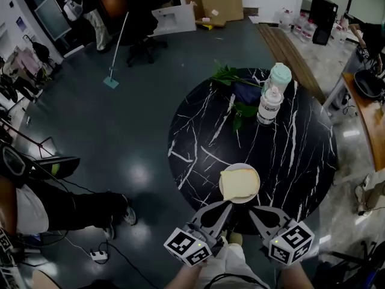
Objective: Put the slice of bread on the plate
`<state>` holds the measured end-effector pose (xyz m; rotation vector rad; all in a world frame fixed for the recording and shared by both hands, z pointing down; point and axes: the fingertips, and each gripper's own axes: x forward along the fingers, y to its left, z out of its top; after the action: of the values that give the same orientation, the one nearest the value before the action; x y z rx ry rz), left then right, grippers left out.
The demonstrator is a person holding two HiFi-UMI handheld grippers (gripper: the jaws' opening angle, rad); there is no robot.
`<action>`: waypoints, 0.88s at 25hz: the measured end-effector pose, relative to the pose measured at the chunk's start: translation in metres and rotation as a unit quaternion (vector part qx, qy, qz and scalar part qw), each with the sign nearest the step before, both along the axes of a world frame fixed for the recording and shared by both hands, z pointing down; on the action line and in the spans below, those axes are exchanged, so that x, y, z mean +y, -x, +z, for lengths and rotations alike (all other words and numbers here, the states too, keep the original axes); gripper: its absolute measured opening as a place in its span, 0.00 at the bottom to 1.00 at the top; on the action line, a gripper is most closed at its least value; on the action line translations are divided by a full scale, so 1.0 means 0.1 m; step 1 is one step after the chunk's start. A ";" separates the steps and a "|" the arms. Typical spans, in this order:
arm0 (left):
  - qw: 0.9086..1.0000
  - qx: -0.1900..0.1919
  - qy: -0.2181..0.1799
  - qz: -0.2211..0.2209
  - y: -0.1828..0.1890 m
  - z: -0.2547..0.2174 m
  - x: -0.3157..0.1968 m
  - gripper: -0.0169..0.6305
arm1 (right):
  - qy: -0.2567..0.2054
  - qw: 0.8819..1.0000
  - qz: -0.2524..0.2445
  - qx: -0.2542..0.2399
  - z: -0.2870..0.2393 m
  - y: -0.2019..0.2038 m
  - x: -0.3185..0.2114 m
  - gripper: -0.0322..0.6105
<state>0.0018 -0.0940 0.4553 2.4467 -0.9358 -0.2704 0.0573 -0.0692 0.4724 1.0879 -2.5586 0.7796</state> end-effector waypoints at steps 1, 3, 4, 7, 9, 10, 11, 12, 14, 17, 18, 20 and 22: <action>1.000 -0.003 -0.003 0.003 0.00 -0.04 0.01 0.04 | -0.008 1.000 -0.003 0.002 -0.05 0.01 0.01 0.07; 1.000 -0.008 -0.009 0.007 0.00 -0.12 0.03 0.04 | -0.027 1.000 -0.006 0.001 -0.16 0.01 0.04 0.07; 1.000 -0.009 -0.012 0.007 0.01 -0.17 0.03 0.04 | -0.035 0.999 -0.006 -0.001 -0.22 0.01 0.04 0.07; 1.000 -0.008 -0.019 0.007 0.02 -0.27 0.04 0.04 | -0.052 0.999 -0.003 -0.002 -0.36 -0.01 0.06 0.07; 1.000 -0.004 -0.023 0.010 0.01 -0.33 0.04 0.04 | -0.060 0.998 -0.001 -0.001 -0.44 -0.02 0.06 0.07; 1.000 -0.004 -0.025 0.011 -0.01 -0.37 0.04 0.04 | -0.064 0.998 -0.001 -0.002 -0.47 -0.03 0.05 0.07; 1.000 -0.004 -0.027 0.013 -0.03 -0.41 0.04 0.04 | -0.068 0.998 -0.002 -0.004 -0.51 -0.03 0.05 0.07; 0.999 -0.004 -0.030 0.015 -0.05 -0.45 0.04 0.04 | -0.071 0.997 -0.004 -0.006 -0.54 -0.03 0.05 0.07; 0.999 -0.005 -0.036 0.020 -0.08 -0.51 0.04 0.04 | -0.076 0.997 -0.009 -0.008 -0.60 -0.01 0.05 0.07; 0.999 -0.008 -0.042 0.028 -0.11 -0.59 0.05 0.04 | -0.080 0.997 -0.018 -0.006 -0.65 0.04 0.09 0.06; 0.999 -0.010 -0.044 0.031 -0.12 -0.61 0.06 0.04 | -0.080 0.997 -0.020 -0.004 -0.66 0.04 0.10 0.06; 0.998 -0.013 -0.046 0.031 -0.12 -0.64 0.08 0.04 | -0.081 0.996 -0.022 -0.003 -0.68 0.03 0.12 0.06; 0.998 -0.017 -0.050 0.029 -0.09 -0.68 0.06 0.04 | -0.084 0.996 -0.020 -0.012 -0.73 0.01 0.12 0.06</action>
<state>0.0108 -0.0877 0.3872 2.5733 -0.8847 -0.2614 0.0558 -0.0568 0.3990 1.0776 -2.6982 0.5793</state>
